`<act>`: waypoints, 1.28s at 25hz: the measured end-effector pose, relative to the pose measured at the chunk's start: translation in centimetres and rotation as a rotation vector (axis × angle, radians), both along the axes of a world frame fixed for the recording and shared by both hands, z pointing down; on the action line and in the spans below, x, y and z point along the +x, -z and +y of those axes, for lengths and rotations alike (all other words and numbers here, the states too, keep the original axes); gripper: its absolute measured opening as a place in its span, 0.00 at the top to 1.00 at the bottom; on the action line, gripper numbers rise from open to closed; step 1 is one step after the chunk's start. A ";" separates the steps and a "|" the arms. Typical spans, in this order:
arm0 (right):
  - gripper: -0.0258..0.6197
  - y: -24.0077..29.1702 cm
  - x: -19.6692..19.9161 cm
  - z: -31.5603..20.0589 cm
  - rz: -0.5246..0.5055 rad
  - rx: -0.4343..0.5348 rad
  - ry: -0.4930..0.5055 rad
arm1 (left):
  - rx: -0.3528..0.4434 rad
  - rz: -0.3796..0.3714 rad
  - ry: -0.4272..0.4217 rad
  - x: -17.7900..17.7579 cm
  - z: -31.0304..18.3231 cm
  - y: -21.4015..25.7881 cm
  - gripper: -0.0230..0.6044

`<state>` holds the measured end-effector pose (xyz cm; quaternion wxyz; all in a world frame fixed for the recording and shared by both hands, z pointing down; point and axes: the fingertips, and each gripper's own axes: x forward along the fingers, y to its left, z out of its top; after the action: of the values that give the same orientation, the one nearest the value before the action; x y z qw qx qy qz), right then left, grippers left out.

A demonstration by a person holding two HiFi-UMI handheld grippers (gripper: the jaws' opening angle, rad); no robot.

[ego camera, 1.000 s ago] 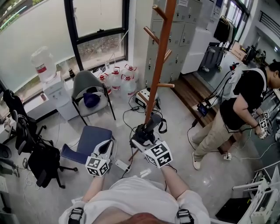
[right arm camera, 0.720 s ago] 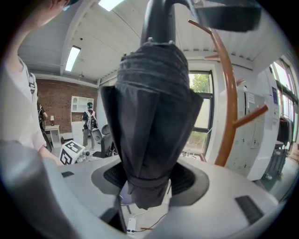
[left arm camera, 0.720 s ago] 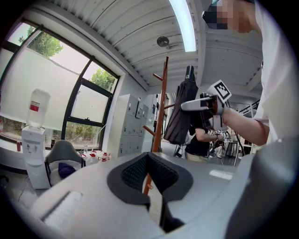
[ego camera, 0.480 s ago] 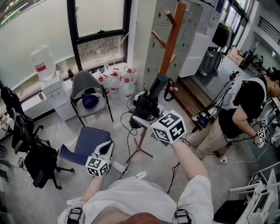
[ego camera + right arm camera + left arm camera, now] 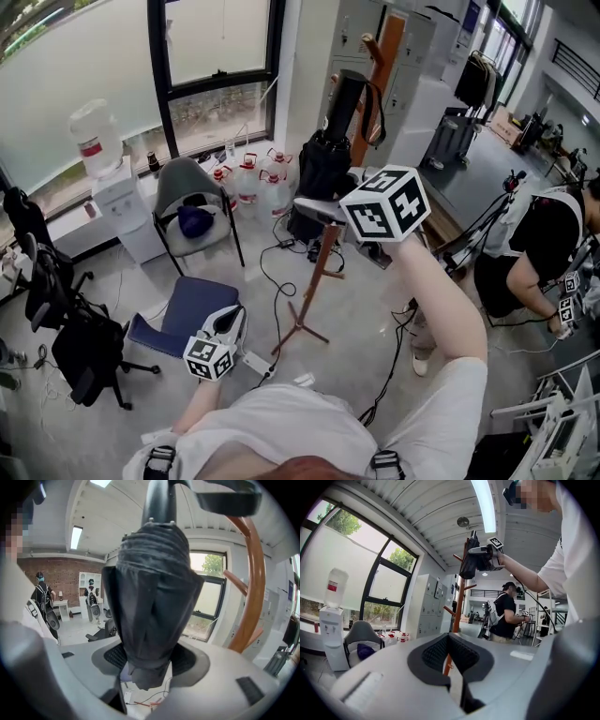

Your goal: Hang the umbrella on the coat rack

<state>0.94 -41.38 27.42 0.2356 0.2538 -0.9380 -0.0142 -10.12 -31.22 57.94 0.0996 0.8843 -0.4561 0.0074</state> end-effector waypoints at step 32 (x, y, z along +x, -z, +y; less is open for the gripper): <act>0.56 8.0 1.2 -10.5 -0.007 -0.045 -0.210 | 0.002 0.012 0.020 -1.9 -1.2 -0.1 0.95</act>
<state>2.11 -51.86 19.44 0.2382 0.3453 -0.9072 0.0328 -12.04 -32.39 58.04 0.1014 0.8799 -0.4643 0.0004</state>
